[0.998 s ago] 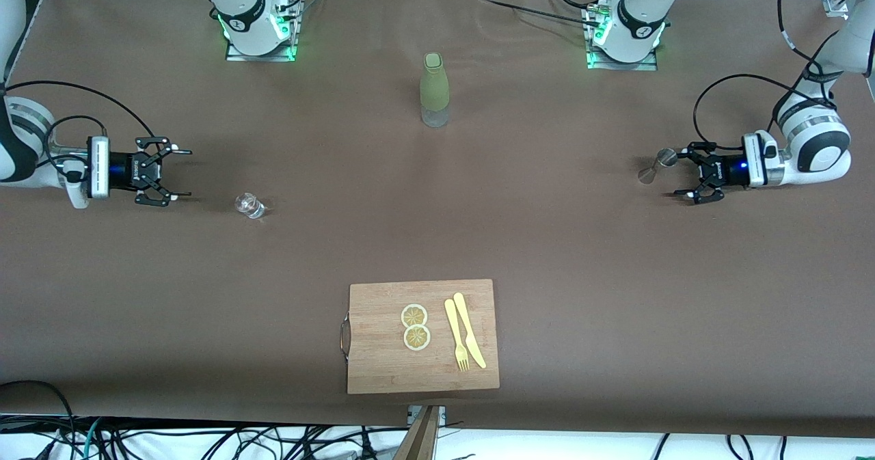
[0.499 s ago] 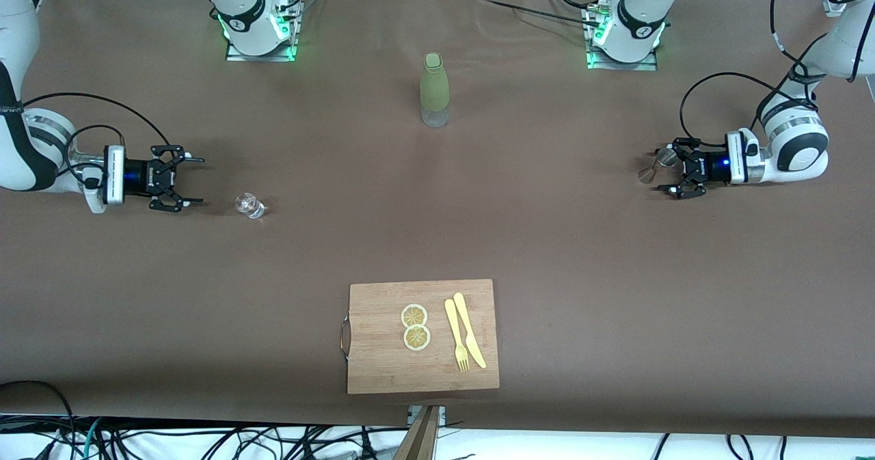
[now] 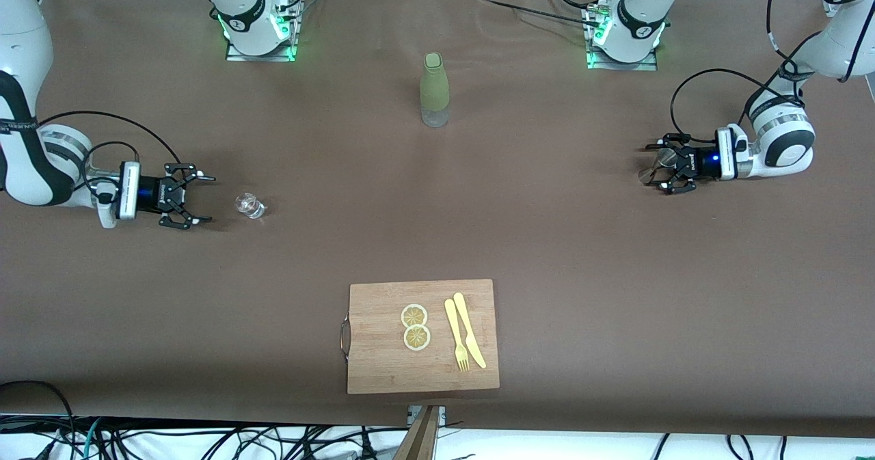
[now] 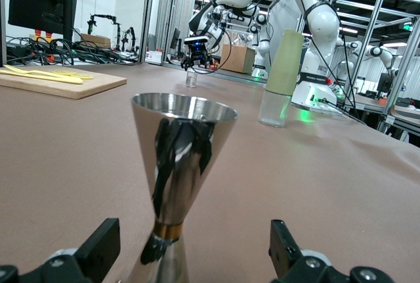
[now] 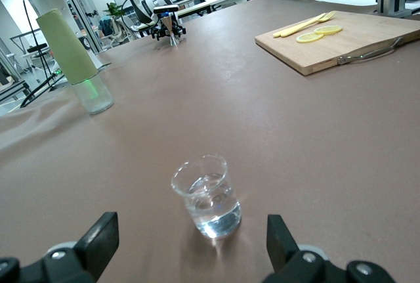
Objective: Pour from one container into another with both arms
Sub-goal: 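Close the right gripper on the glass cup while the left gripper grasps the jigger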
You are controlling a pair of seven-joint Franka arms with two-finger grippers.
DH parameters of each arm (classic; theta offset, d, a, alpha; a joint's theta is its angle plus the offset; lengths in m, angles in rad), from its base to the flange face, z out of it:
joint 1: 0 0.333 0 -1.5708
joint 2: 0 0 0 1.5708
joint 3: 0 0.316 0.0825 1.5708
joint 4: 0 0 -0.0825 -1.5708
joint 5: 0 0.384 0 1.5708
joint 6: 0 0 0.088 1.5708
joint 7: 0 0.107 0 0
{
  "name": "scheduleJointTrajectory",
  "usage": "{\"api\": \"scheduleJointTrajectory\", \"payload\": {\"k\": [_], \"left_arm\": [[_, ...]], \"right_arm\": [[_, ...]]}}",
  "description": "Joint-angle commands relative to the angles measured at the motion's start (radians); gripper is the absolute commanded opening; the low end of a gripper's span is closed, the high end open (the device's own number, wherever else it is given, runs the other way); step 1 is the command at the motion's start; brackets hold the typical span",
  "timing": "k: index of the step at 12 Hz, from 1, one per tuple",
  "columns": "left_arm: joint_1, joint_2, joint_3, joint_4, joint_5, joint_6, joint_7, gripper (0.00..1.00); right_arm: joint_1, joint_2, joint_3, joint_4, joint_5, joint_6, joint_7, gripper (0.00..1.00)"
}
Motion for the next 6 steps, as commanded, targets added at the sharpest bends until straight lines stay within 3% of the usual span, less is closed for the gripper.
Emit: {"api": "scheduleJointTrajectory", "payload": {"k": [1,4,6], "left_arm": [[-0.025,-0.014,0.008,-0.031,-0.049,0.015,0.094,0.99],[-0.057,-0.014,0.008,-0.042,-0.084,0.015,0.114,0.99],[-0.062,-0.016,0.008,-0.045,-0.092,0.015,0.125,0.93]], "right_arm": [[0.027,0.053,0.008,0.052,0.024,0.027,-0.054,1.0],[0.047,0.07,0.008,0.085,0.023,0.034,-0.071,1.0],[0.07,0.073,0.008,0.105,0.014,0.047,-0.072,1.0]]}}
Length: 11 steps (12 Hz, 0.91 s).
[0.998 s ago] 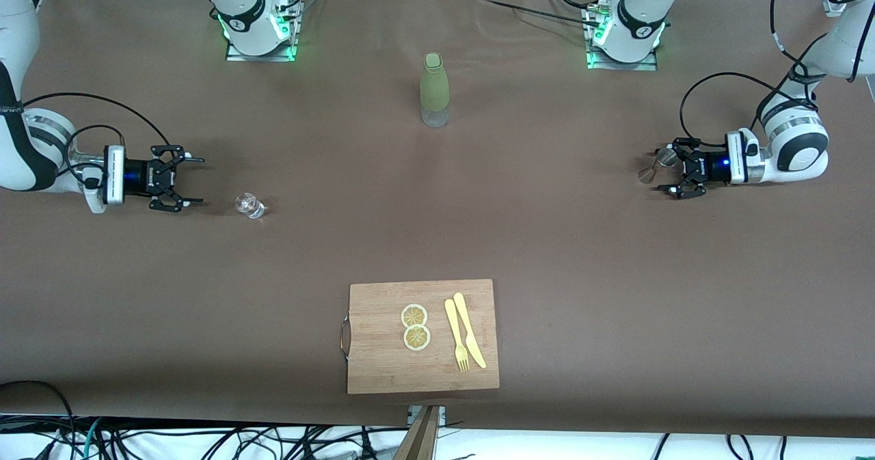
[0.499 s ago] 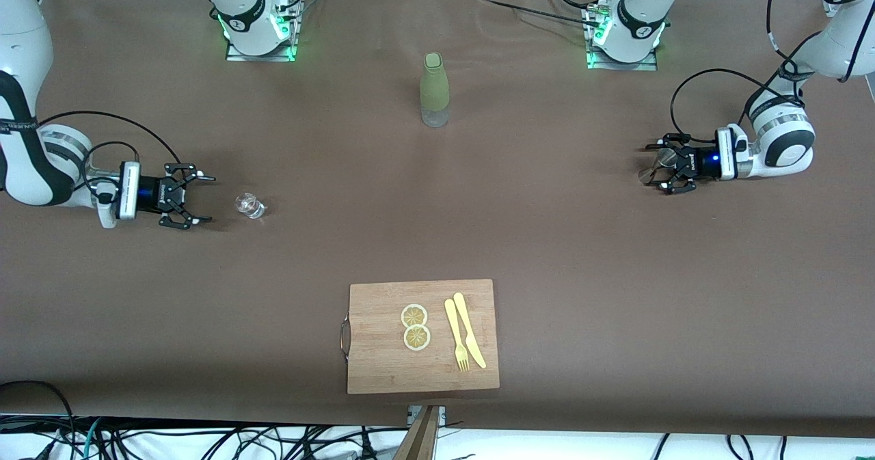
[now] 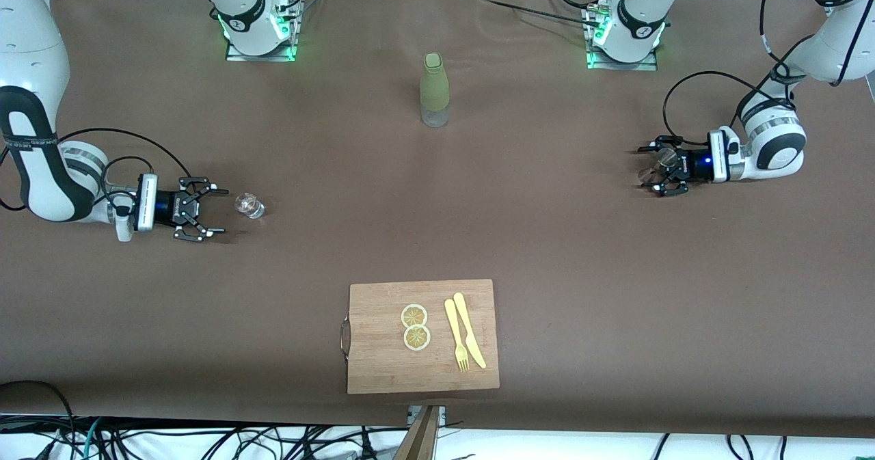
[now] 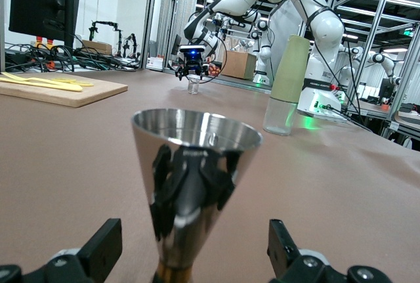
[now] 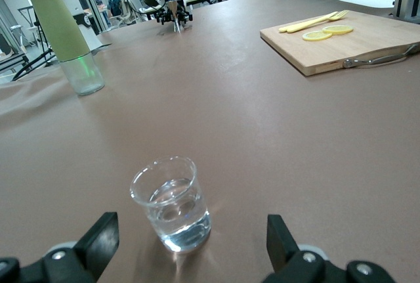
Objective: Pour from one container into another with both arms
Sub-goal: 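Close the right gripper on the glass cup while the left gripper grasps the jigger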
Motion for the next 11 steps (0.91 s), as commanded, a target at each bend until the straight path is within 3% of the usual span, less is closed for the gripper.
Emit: {"api": "scheduleJointTrajectory", "payload": {"k": [1,3,7,8,11], "left_arm": [[-0.015,-0.019,0.009,-0.034,-0.04,0.013,0.136,0.82],[-0.015,-0.022,0.009,-0.034,-0.04,0.009,0.154,0.53],[-0.014,-0.02,0.009,-0.035,-0.04,0.007,0.156,0.05],[-0.012,-0.02,0.009,-0.035,-0.04,0.004,0.156,0.0],[-0.009,-0.023,0.009,-0.031,-0.04,-0.024,0.154,0.0]], "right_arm": [[0.023,0.016,0.003,0.032,0.006,0.028,-0.026,1.0],[0.046,0.022,0.002,0.032,0.005,0.029,-0.043,1.0],[0.054,0.028,0.002,0.022,-0.024,0.028,-0.098,1.0],[0.054,0.029,0.002,0.018,-0.028,0.025,-0.102,1.0],[0.057,0.036,0.002,0.015,-0.034,0.019,-0.132,1.0]]}}
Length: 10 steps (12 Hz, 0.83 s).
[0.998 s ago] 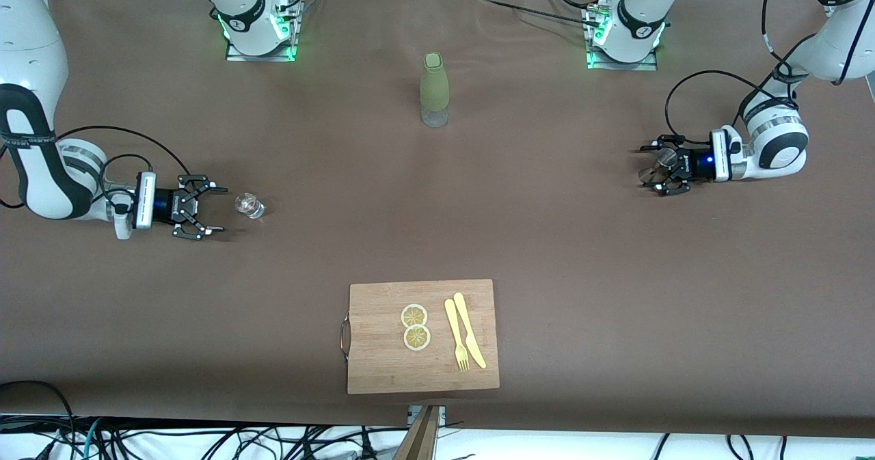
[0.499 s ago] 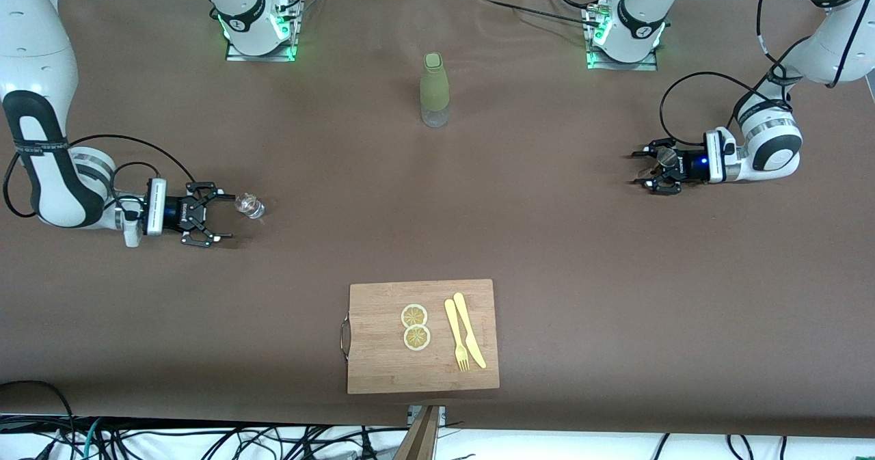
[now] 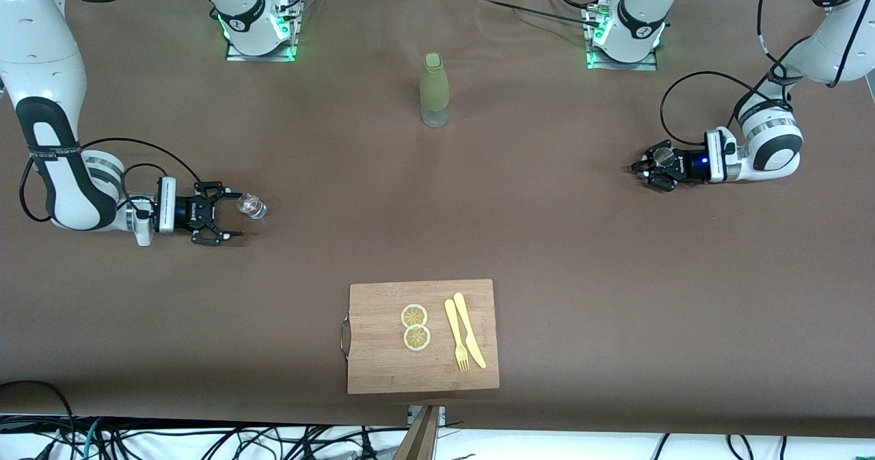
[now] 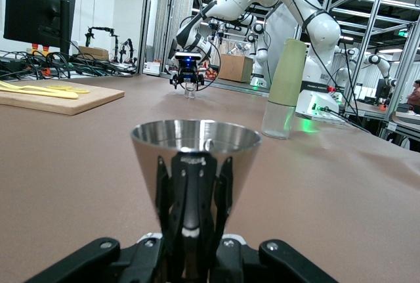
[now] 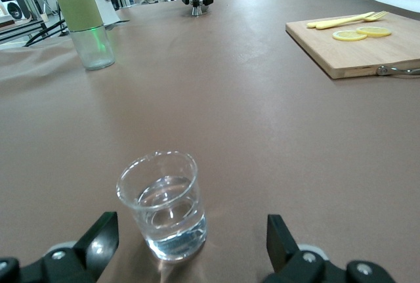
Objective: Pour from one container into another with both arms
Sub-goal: 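Close the right gripper on the glass cup while the left gripper grasps the jigger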
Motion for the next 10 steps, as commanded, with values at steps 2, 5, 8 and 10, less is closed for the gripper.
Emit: {"api": "scheduleJointTrajectory", "payload": {"k": [2,5,8,10], "left_arm": [[-0.002,-0.035,0.009,-0.026,-0.035,-0.011,0.133,0.0],[-0.006,-0.05,0.007,-0.02,-0.035,-0.02,0.126,0.0],[-0.008,-0.07,-0.007,-0.018,-0.041,-0.029,0.095,0.0],[-0.009,-0.083,-0.019,-0.018,-0.05,-0.031,0.077,0.0]], "right_arm": [[0.007,0.005,0.002,0.002,-0.019,-0.013,-0.039,1.0],[0.025,0.005,0.002,-0.006,-0.017,-0.013,-0.039,1.0],[0.04,0.008,0.002,-0.012,-0.017,-0.013,-0.026,1.0],[0.042,0.008,0.003,-0.013,-0.017,-0.011,-0.019,0.99]]}}
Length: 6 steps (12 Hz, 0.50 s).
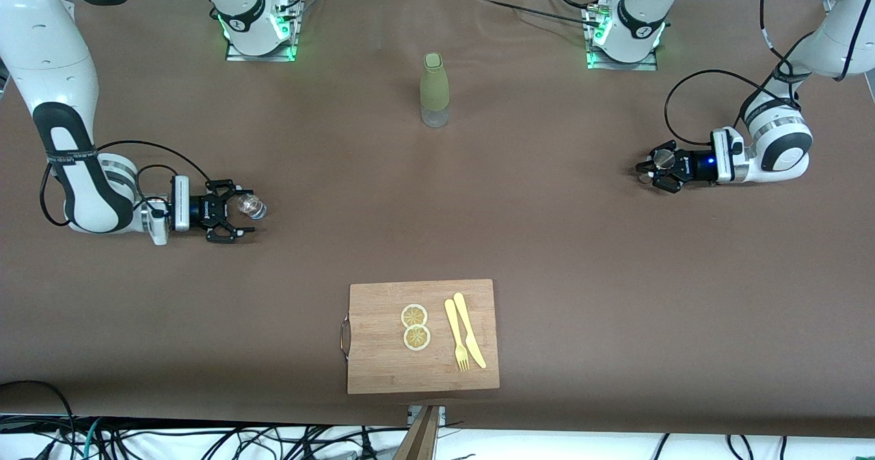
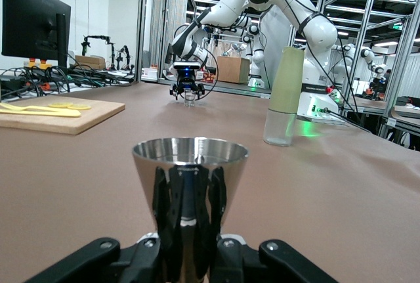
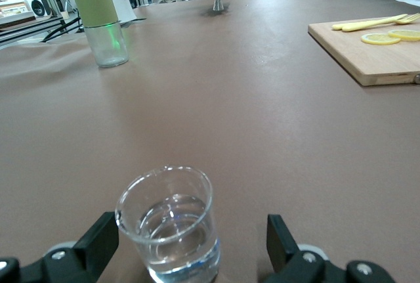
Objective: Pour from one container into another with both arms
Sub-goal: 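Close the right gripper on the glass cup while the left gripper grasps the jigger, then lift the glass cup with the right gripper toward the jigger held by the left gripper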
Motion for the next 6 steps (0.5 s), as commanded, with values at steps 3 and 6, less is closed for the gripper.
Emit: {"api": "scheduleJointTrajectory", "payload": {"k": [3,6], "left_arm": [[-0.044,-0.042,-0.03,-0.022,-0.101,-0.009,0.05,0.0],[-0.114,-0.056,-0.037,-0.022,-0.179,-0.006,0.047,0.0]], "right_arm": [[0.003,0.003,0.001,-0.002,-0.013,-0.006,0.006,0.93],[0.003,0.004,0.001,-0.002,-0.013,-0.006,0.004,0.83]]}}
